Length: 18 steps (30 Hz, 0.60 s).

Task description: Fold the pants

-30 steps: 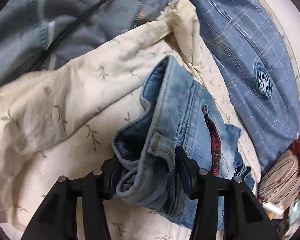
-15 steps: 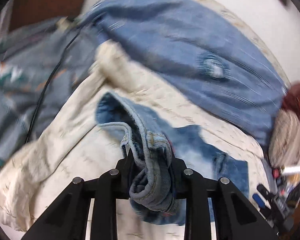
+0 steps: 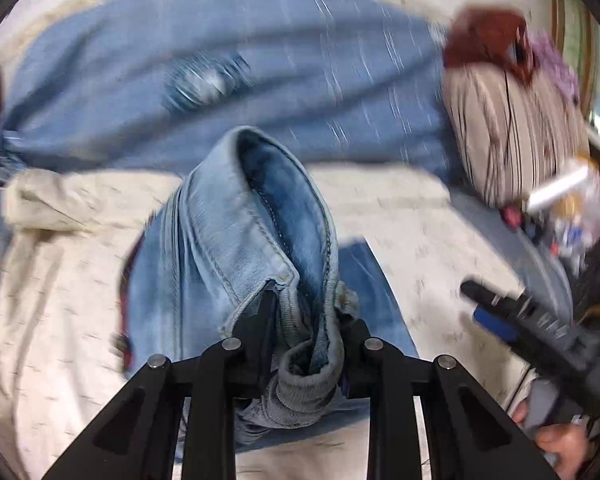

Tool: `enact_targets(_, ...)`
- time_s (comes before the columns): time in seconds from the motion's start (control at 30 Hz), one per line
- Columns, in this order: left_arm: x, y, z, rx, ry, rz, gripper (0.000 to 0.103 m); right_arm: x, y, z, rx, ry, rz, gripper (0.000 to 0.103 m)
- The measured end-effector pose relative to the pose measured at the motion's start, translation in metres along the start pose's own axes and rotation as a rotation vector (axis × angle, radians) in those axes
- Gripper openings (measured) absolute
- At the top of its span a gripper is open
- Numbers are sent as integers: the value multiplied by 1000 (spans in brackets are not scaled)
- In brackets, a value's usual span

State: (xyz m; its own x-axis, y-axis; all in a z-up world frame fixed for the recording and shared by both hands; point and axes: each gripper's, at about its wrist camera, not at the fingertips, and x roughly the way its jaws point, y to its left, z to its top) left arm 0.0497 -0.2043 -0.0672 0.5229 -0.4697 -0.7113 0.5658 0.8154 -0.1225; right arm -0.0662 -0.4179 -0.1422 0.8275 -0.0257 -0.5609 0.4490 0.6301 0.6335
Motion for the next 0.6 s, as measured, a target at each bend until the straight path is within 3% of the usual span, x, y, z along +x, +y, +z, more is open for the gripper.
enact_targets(0.1, 38, -24, -12, 24, 106, -47, 30, -5, -10, 6, 27, -13, -15, 71)
enact_targets(0.13, 41, -28, -15, 22, 121, -72, 37, -6, -13, 8, 41, -18, -18, 71)
enact_targets(0.2, 33, -32, -16, 1, 111, -159, 51, -5, -18, 11, 71, -22, -24, 72)
enact_targets(0.23, 24, -34, -12, 7, 95, -197, 64, -4, -20, 12, 79, -20, -28, 72)
enact_targets(0.3, 3, -36, -5, 49, 49, -219, 68, -1, -21, 13, 95, -8, -26, 72)
enact_targets(0.4, -38, -22, 9, 113, -71, -185, 73, 1, -11, 10, 75, -15, -12, 72)
enact_targets(0.47, -51, -3, 16, 101, -108, -143, 81, -3, 1, 9, 28, -35, 12, 72)
enact_targets(0.6, -52, 60, 18, -11, -92, 12, 81, -7, 42, -4, -158, -57, 104, 72)
